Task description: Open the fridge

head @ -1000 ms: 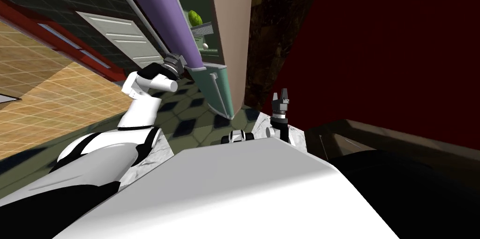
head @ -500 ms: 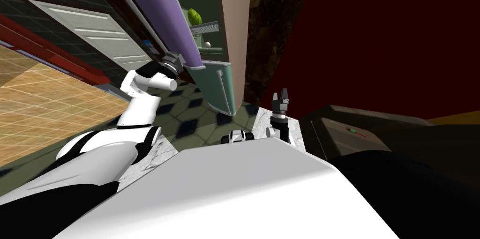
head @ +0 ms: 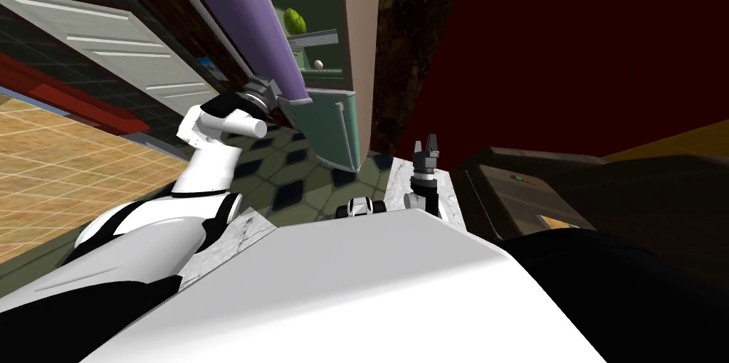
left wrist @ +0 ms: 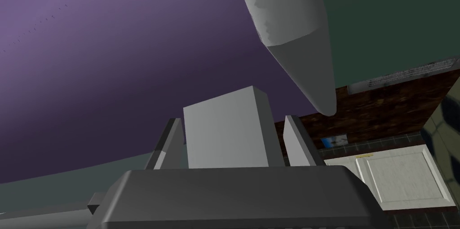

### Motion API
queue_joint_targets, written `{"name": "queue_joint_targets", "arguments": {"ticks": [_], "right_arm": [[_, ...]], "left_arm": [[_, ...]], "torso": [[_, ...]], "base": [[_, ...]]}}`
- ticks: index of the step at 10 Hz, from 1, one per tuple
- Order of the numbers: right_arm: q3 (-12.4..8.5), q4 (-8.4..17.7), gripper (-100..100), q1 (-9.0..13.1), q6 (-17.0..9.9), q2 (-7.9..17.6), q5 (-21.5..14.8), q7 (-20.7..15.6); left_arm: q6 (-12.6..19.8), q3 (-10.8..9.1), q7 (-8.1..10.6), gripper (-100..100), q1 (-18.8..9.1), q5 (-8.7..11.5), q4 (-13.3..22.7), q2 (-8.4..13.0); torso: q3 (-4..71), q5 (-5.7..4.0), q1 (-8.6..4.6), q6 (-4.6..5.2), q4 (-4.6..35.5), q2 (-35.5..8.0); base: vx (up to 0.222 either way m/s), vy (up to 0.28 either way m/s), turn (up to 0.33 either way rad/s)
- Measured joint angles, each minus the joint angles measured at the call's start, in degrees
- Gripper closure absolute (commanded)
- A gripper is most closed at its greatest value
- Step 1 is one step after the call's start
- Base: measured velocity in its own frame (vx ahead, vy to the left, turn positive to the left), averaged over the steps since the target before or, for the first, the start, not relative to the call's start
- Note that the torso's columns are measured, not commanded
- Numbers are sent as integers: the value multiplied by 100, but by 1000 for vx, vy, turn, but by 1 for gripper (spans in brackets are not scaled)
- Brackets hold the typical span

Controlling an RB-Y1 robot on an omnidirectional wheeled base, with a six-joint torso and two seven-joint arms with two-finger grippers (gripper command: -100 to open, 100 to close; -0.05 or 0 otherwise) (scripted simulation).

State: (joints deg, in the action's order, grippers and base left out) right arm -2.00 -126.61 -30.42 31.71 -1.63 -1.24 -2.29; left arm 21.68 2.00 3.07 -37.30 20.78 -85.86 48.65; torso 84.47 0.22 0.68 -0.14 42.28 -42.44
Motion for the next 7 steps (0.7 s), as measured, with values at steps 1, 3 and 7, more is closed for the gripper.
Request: {"name": "queue_joint_targets", "arguments": {"ticks": [1,3,7], "right_arm": [[0,1,0,-1,0,0,0,0],[0,1,0,-2,0,-1,0,0],[0,0,0,-2,0,0,0,0]], "left_arm": [[17,19,13,100,63,31,-104,1],[56,54,34,100,190,124,-309,43],[103,61,105,100,492,354,-838,183]], "torso": [[16,-1,-5,-8,6,26],[58,-23,-50,0,1,79],[62,-21,-24,6,-3,80]], "base": [[-80,361,-112],[-32,279,-63],[-93,322,-109]]}}
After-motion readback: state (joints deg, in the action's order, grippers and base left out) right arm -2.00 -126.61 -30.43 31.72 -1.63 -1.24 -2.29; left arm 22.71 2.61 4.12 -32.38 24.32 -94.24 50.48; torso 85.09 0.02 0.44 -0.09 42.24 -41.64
